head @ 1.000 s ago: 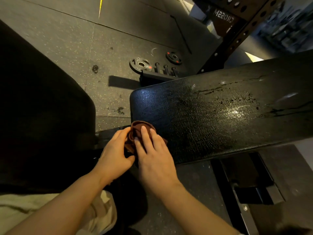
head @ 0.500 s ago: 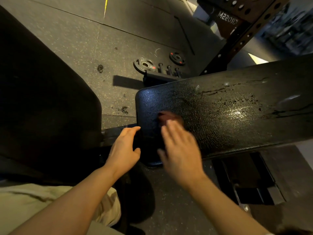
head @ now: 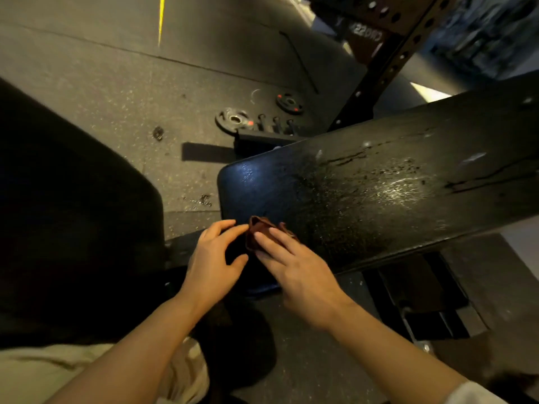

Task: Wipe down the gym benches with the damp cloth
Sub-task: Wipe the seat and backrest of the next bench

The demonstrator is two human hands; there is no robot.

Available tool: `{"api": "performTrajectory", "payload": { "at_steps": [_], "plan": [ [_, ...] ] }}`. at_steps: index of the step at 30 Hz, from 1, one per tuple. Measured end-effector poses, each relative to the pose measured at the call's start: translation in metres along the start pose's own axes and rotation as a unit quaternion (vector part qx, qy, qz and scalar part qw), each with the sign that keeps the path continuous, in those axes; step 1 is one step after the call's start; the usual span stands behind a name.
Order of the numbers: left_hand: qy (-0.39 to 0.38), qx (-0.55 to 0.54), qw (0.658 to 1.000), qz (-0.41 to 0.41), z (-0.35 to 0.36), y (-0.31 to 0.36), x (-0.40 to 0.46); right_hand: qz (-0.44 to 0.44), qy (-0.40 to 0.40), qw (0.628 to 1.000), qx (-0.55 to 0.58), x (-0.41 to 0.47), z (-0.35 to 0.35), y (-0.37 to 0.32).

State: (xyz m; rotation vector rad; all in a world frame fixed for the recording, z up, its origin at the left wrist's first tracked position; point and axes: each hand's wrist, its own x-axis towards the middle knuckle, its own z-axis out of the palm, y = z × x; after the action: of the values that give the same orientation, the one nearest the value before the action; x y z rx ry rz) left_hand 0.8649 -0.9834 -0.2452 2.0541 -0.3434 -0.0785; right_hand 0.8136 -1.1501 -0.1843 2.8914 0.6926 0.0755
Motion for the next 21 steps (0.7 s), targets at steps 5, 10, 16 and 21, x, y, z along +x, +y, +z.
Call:
{"api": "performTrajectory", "payload": {
  "at_steps": [5,10,16,21],
  "plan": [
    [-0.082,0.089,0.987,0.103,0.015,0.034,0.017,0.230,0.060,0.971,-0.019,-0.032,-0.033,0.068],
    [-0.117,0.131,0.971,0.162,0.029,0.067,0.040,0.106,-0.023,0.992,-0.070,-0.027,-0.018,0.032],
    [-0.143,0.150,0.961,0.183,0.021,0.088,0.064,0.226,-0.031,0.972,-0.058,-0.059,-0.060,0.111],
    [-0.123,0.141,0.971,0.147,0.017,0.098,0.087,0.256,-0.001,0.966,-0.022,-0.030,-0.042,0.083]
  ]
}}
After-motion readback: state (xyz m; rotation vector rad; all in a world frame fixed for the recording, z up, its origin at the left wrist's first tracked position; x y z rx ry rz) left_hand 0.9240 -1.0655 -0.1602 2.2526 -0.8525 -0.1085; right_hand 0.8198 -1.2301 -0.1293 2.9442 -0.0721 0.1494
